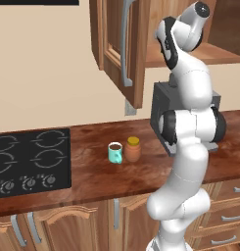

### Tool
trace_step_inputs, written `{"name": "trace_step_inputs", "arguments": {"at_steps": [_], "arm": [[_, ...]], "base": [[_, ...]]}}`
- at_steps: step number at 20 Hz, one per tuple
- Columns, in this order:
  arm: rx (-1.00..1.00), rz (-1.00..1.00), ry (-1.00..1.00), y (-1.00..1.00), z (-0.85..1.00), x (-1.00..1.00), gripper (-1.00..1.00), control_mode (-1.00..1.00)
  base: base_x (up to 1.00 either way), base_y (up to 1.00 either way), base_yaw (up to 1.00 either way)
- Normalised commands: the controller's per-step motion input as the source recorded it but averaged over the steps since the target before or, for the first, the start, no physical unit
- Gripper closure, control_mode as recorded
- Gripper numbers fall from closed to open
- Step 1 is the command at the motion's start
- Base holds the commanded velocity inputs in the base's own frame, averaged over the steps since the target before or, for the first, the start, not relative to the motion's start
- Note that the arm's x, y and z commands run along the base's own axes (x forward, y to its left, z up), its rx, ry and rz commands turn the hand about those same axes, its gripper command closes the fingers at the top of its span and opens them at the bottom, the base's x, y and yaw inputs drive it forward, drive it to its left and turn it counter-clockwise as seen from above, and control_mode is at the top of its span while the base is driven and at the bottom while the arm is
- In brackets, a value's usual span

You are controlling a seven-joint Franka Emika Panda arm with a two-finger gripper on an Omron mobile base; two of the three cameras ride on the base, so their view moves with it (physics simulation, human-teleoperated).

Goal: Pick the cinnamon and honey bottle from the cabinet and place them next to the mug.

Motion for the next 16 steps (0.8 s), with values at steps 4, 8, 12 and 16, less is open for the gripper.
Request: {"name": "trace_step_inputs", "arguments": {"at_steps": [4,8,12,16], "arm": [[0.0,0.0,0.0,0.0,0.0,0.0,1.0,-1.0],[0.0,0.0,0.0,0.0,0.0,-0.19,1.0,-1.0],[0.02,0.0,0.0,0.0,-0.16,-0.87,1.0,-1.0],[0.03,0.05,0.0,0.0,-0.31,-1.0,1.0,-1.0]], "base": [[0.0,0.0,0.0],[0.0,0.0,0.0],[0.0,0.0,0.0],[0.0,0.0,0.0]]}}
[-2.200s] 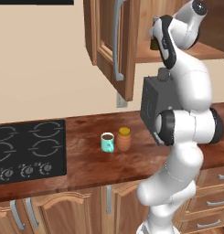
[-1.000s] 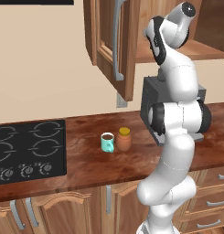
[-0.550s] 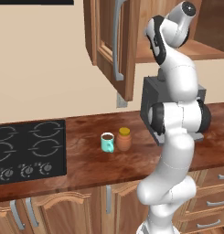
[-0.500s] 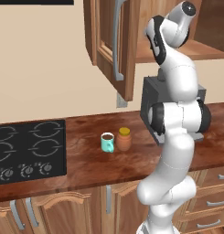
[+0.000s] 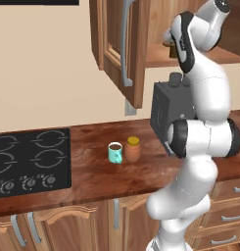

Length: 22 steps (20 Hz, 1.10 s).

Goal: Pick the cinnamon and honey bottle from the cabinet and place them next to the mug.

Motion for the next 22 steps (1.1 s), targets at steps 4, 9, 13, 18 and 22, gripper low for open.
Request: {"name": "trace_step_inputs", "arguments": {"at_steps": [4,9,13,18,22], "arm": [[0.03,0.09,0.0,0.0,-0.37,-1.0,1.0,-1.0],[0.04,0.13,0.0,0.0,-0.36,-1.0,1.0,-1.0],[0.05,0.15,0.0,0.0,-0.36,-1.0,1.0,-1.0],[0.03,0.2,0.0,0.02,-0.48,-0.91,1.0,-1.0],[0.0,0.26,0.03,0.17,-0.72,-0.51,1.0,-1.0]], "base": [[0.0,0.0,0.0],[0.0,0.0,0.0],[0.0,0.0,0.0],[0.0,0.0,0.0],[0.0,0.0,0.0]]}}
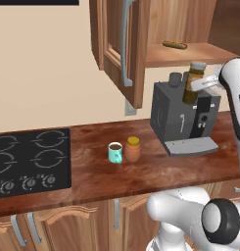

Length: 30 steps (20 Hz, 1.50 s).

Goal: Pick the cinnamon and honey bottle from the cabinet and place them next to the mug.

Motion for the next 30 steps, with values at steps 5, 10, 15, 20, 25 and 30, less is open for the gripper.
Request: {"name": "trace_step_inputs", "arguments": {"at_steps": [5,10,15,20,25,30], "arm": [[0.0,0.31,0.04,0.35,-0.86,-0.11,1.0,-1.0],[0.01,0.29,0.02,0.39,-0.93,0.0,1.0,-1.0],[0.01,0.22,0.02,0.41,-0.93,0.03,1.0,-1.0],[0.0,0.17,0.02,0.34,-0.83,0.13,1.0,-1.0],[0.0,0.08,0.04,0.33,-0.6,0.07,1.0,-1.0],[0.0,0.02,0.04,0.27,-0.33,0.15,1.0,-1.0]], "base": [[0.0,0.0,0.0],[0.0,0.0,0.0],[0.0,0.0,0.0],[0.0,0.0,0.0],[0.0,0.0,0.0],[0.0,0.0,0.0]]}}
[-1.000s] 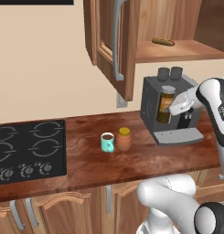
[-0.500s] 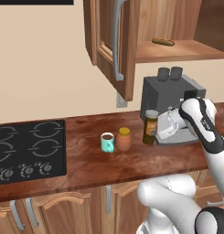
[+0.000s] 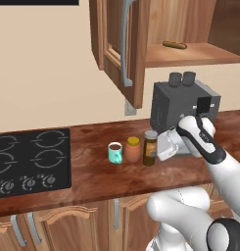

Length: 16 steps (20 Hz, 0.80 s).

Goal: Pick the cinnamon and honey bottle from the cabinet and place them next to the mug.

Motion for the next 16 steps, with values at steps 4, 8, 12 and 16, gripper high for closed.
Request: {"name": "trace_step_inputs", "arguments": {"at_steps": [4,8,12,16], "arm": [[0.0,0.0,0.0,0.27,-0.21,0.04,1.0,-1.0],[0.0,0.0,0.0,0.23,-0.19,0.01,1.0,-1.0],[-0.01,0.0,0.0,0.17,-0.17,0.07,1.0,-1.0],[-0.02,-0.02,0.0,0.09,-0.16,0.15,1.0,-1.0]], "base": [[0.0,0.0,0.0],[0.0,0.0,0.0],[0.0,0.0,0.0],[0.0,0.0,0.0]]}}
